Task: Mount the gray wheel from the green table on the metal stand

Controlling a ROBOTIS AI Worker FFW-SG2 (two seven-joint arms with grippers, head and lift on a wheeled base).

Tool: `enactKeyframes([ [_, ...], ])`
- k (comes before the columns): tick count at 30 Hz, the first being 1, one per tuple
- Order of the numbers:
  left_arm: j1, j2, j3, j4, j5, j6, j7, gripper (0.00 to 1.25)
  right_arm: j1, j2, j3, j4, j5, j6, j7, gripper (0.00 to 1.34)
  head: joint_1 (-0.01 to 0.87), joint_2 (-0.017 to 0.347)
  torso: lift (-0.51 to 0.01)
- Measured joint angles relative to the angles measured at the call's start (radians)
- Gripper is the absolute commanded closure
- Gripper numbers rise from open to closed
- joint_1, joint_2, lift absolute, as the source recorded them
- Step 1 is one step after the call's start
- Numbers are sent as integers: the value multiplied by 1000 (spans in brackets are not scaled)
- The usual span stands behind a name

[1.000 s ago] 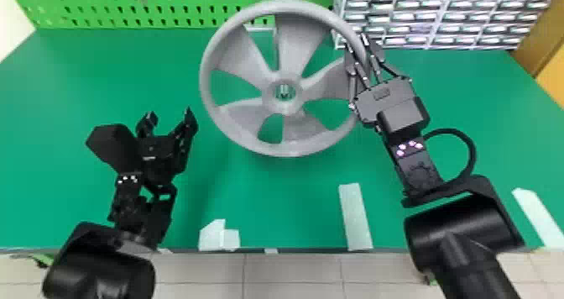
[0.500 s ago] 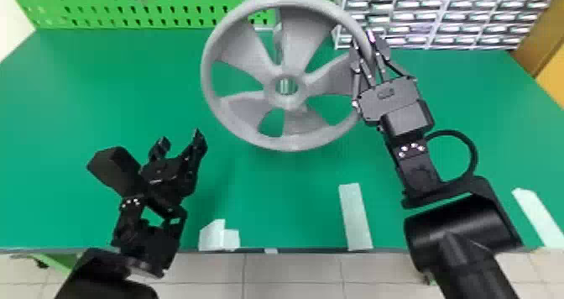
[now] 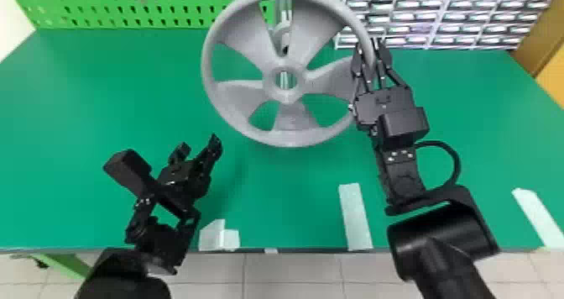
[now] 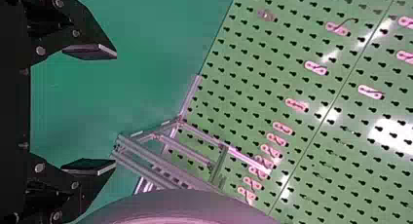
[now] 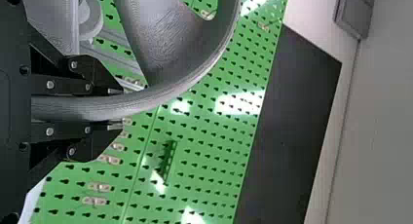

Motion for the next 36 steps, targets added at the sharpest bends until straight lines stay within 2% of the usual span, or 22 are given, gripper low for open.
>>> enactKeyframes([
  [8, -68, 0, -59, 84, 101, -22, -61, 414, -2, 12, 21, 31, -42, -8, -31, 1099, 868, 52, -93],
  [17, -103, 0, -102, 104, 171, -24, -101, 395, -15, 17, 30, 53, -54, -25, -39, 1099, 868, 52, -93],
  [27, -152, -2, -138, 128, 206, -24, -133, 400, -22, 20, 35, 62, -55, -41, -45, 1099, 868, 52, -93],
  [36, -175, -18, -140, 160, 228, -22, -189, 417, -24, 22, 36, 67, -56, -48, -52, 1099, 868, 52, -93],
])
